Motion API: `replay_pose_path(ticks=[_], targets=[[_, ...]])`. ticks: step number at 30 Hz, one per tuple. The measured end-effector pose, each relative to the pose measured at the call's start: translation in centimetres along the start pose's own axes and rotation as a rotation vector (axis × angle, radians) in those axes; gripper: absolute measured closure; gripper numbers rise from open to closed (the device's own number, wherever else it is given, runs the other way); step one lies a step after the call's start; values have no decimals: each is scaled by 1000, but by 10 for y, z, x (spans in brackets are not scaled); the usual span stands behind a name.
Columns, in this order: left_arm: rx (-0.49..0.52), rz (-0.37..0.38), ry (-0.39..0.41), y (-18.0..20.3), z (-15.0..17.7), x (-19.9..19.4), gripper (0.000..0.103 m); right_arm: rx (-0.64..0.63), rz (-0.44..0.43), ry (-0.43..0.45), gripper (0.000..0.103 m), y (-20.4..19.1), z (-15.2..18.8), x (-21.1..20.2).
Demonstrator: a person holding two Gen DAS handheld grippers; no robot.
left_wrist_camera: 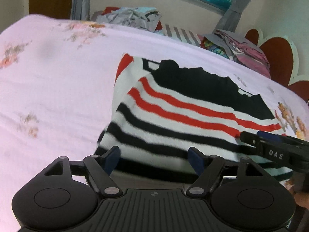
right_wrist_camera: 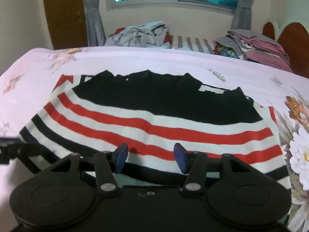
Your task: Fold small clothes
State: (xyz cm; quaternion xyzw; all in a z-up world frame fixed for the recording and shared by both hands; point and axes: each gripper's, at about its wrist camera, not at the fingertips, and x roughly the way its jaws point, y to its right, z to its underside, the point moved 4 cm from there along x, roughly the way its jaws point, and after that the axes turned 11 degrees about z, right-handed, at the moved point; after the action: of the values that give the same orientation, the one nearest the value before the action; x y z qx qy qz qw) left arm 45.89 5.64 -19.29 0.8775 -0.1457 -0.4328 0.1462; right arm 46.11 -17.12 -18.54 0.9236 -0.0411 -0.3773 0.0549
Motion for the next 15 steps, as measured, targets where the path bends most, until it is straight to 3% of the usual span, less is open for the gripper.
replay_pose_path(ticks=[3, 8, 11, 15], targets=[[-76, 35, -17, -6, 10, -6, 17, 4, 11, -3, 51, 0, 3, -5], [-305, 135, -21, -25, 35, -7, 16, 0, 28, -22, 51, -3, 14, -8], [-430, 194, 8, -33, 46, 5, 16, -3, 38, -39, 51, -4, 22, -6], [-482, 242, 94, -35, 43, 22, 16, -12, 43, -40, 50, -5, 25, -6]])
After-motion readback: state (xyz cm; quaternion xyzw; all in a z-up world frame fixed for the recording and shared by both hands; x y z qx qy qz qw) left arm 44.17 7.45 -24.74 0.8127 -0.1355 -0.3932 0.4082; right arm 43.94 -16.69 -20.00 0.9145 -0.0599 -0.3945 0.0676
